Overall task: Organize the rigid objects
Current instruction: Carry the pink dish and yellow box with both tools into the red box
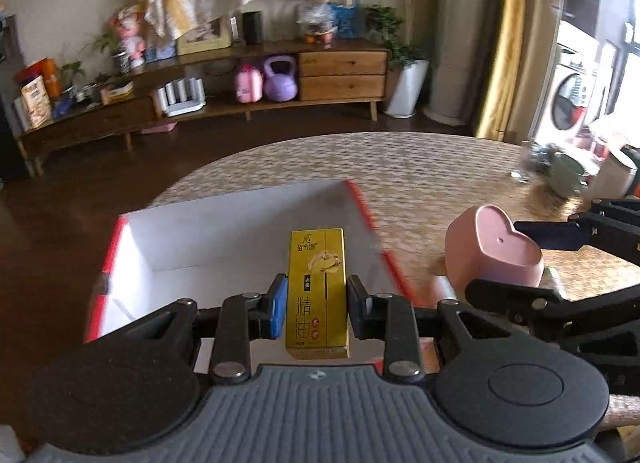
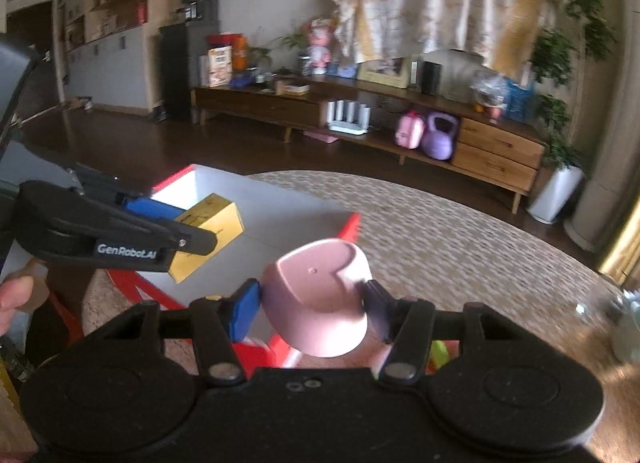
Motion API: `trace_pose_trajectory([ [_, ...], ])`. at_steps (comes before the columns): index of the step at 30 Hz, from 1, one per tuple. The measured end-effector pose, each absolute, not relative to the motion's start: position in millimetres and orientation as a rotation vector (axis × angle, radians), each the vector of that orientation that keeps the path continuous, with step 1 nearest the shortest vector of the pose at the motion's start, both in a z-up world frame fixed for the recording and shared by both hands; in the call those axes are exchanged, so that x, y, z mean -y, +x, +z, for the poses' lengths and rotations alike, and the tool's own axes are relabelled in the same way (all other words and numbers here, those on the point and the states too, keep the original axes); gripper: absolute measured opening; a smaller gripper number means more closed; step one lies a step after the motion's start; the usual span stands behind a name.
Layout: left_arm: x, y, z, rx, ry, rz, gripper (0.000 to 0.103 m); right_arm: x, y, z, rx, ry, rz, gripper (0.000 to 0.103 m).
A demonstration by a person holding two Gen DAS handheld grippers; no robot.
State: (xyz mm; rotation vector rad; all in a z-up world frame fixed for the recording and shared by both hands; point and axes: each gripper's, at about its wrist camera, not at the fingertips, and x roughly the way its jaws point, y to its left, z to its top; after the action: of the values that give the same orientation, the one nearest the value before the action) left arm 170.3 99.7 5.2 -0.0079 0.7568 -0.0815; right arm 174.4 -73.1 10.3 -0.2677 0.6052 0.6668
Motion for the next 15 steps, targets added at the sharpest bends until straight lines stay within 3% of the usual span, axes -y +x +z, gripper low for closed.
trace_pose_trajectory([
  [15,-181.8,238.9,-54.7,-0.944,0.041,-0.018,0.03,-50.7,230.7,-44.1,-0.772,-0.389,0.744,0.056],
])
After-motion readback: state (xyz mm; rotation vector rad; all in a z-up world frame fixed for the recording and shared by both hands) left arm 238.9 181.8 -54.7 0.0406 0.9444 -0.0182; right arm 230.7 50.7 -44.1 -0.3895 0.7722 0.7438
